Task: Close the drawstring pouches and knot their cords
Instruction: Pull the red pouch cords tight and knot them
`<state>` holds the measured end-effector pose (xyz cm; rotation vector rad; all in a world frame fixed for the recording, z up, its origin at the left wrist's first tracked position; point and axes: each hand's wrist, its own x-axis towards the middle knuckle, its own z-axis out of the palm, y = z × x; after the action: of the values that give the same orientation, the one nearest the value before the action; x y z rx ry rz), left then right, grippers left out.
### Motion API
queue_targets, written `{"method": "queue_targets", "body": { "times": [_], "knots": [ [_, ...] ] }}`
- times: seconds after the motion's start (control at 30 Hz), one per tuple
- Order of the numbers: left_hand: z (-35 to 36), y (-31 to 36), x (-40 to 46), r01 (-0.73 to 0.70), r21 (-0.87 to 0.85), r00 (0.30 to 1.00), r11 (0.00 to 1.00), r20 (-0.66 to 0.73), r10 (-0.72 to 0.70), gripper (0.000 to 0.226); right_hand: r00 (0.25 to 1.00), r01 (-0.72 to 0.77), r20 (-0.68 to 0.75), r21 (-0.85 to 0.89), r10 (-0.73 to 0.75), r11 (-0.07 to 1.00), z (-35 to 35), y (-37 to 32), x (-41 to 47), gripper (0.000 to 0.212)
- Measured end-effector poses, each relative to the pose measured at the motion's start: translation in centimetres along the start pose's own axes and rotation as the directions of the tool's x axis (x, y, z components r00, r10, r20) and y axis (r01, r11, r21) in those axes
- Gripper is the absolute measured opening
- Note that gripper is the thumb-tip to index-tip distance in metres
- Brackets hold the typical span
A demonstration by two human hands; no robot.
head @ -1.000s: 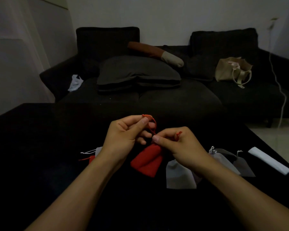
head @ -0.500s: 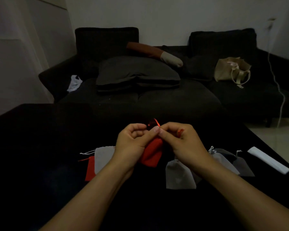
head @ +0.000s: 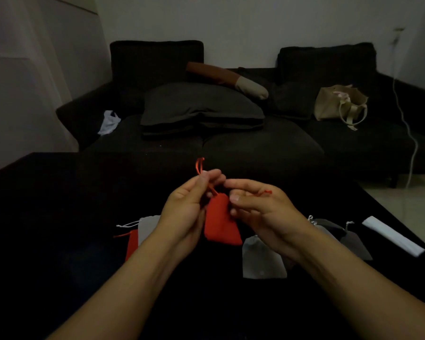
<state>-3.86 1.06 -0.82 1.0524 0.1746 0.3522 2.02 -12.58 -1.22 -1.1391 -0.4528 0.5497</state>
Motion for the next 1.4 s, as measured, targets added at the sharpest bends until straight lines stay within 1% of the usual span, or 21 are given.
{"method": "queue_targets", "body": {
  "times": [0.1, 0.17, 0.23, 0.3, 0.33, 0.37, 0.4, 0.43, 0.47, 0.5, 0.67, 0.73, 0.87, 0.93, 1.0, 1.13, 1.2, 1.23, 1.3, 1.33, 1.4],
  "knots": [
    [-0.6, 0.6, 0.3, 0.035, 0.01, 0.999, 0.999, 0.026, -0.035, 0.026, 0.996, -0.088, 0.002, 0.132, 0.088, 0.987, -0.4, -0.5, 0.0, 0.027],
    [-1.0, 0.4, 0.5, -0.04, 0.233, 0.998, 0.972, 0.055, 0.028, 0.029, 0.996, -0.087, -0.016, 0.14, 0.09, 0.986, -0.4, -0.6, 0.0, 0.026],
    [-1.3, 0.1, 0.6, -0.159, 0.473, 0.987, 0.867, 0.106, 0.124, 0.034, 0.998, -0.069, 0.0, 0.141, 0.069, 0.988, -0.6, -0.7, 0.0, 0.026],
    [-1.6, -0.3, 0.6, -0.222, 0.611, 0.975, 0.76, 0.159, 0.157, 0.038, 1.0, -0.016, 0.006, -0.025, 0.016, 1.0, -0.8, -1.0, 0.0, 0.025],
    [-1.6, -0.5, 0.6, -0.225, 0.641, 0.974, 0.734, 0.17, 0.149, 0.037, 0.998, 0.068, 0.009, -0.234, -0.068, 0.97, -0.9, -1.0, -0.1, 0.026],
    [-1.6, -0.6, 0.5, -0.211, 0.655, 0.977, 0.726, 0.174, 0.127, 0.035, 0.977, 0.2, 0.036, -0.502, -0.211, 0.842, -1.2, -1.0, -0.2, 0.026],
    [-1.5, -0.7, 0.5, -0.195, 0.667, 0.979, 0.719, 0.181, 0.098, 0.035, 0.927, 0.319, 0.117, -0.747, -0.356, 0.583, -1.5, -0.9, -0.1, 0.027],
    [-1.4, -0.9, 0.4, -0.179, 0.677, 0.979, 0.713, 0.193, 0.063, 0.039, 0.867, 0.391, 0.244, -0.875, -0.435, 0.287, -1.8, -0.9, -0.1, 0.029],
    [-1.3, -0.9, 0.3, -0.17, 0.681, 0.978, 0.713, 0.208, 0.034, 0.042, 0.825, 0.416, 0.343, -0.906, -0.449, 0.074, -2.0, -0.9, -0.1, 0.032],
    [-1.1, -0.9, 0.2, -0.158, 0.675, 0.976, 0.721, 0.216, 0.011, 0.044, 0.811, 0.414, 0.384, -0.91, -0.441, -0.03, -2.0, -1.2, -0.2, 0.034],
    [-0.6, -0.4, 0.0, -0.029, 0.533, 0.974, 0.846, 0.205, -0.095, 0.044, 0.678, 0.412, 0.467, -0.881, -0.568, -0.233, -0.7, -1.9, -0.6, 0.039],
    [-0.4, -0.3, -0.1, 0.033, 0.456, 0.969, 0.89, 0.202, -0.14, 0.043, 0.711, 0.452, 0.407, -0.889, -0.573, -0.072, -0.7, -1.6, -0.5, 0.037],
    [-0.2, -0.3, 0.1, 0.067, 0.352, 0.972, 0.934, 0.188, -0.14, 0.041, 0.891, 0.37, 0.145, -0.782, -0.431, 0.501, -0.5, -0.6, -0.3, 0.038],
    [-0.2, -0.3, 0.1, 0.018, 0.343, 0.983, 0.939, 0.166, -0.079, 0.04, 0.966, 0.209, -0.015, -0.55, -0.259, 0.809, 0.3, -0.7, -0.5, 0.031],
    [-0.1, -0.2, 0.1, 0.005, 0.251, 0.994, 0.968, 0.103, -0.031, 0.035, 0.991, 0.099, -0.065, -0.239, -0.118, 0.966, 0.7, -0.8, -0.4, 0.028],
    [0.0, -0.1, 0.3, 0.166, -0.127, 0.986, 0.978, 0.005, -0.167, 0.02, 0.999, -0.021, -0.021, 0.286, 0.028, 0.958, 0.8, -1.7, -0.5, 0.042],
    [-0.1, -0.1, 0.3, 0.215, -0.183, 0.976, 0.959, 0.011, -0.217, 0.019, 0.998, -0.058, 0.02, 0.388, 0.055, 0.92, 0.9, -2.0, -0.7, 0.023],
    [-0.1, 0.0, 0.2, 0.21, -0.141, 0.977, 0.967, 0.008, -0.211, 0.02, 0.998, -0.062, 0.034, 0.337, 0.054, 0.939, 0.9, -2.1, -0.7, 0.023],
    [-0.2, 0.0, 0.3, 0.163, 0.025, 0.987, 0.986, -0.005, -0.163, 0.024, 1.0, -0.021, 0.021, 0.015, 0.021, 1.0, 0.8, -1.8, -0.8, 0.029],
    [-0.3, -0.2, 0.3, 0.134, 0.126, 0.991, 0.983, -0.002, -0.134, 0.027, 1.0, 0.016, 0.012, -0.159, -0.015, 0.987, 0.8, -1.6, -0.7, 0.032],
    [-0.4, -0.4, 0.1, 0.077, 0.295, 0.994, 0.952, 0.056, -0.098, 0.032, 0.997, 0.078, 0.016, -0.292, -0.077, 0.953, 0.8, -1.5, -0.9, 0.04]
  ]
}}
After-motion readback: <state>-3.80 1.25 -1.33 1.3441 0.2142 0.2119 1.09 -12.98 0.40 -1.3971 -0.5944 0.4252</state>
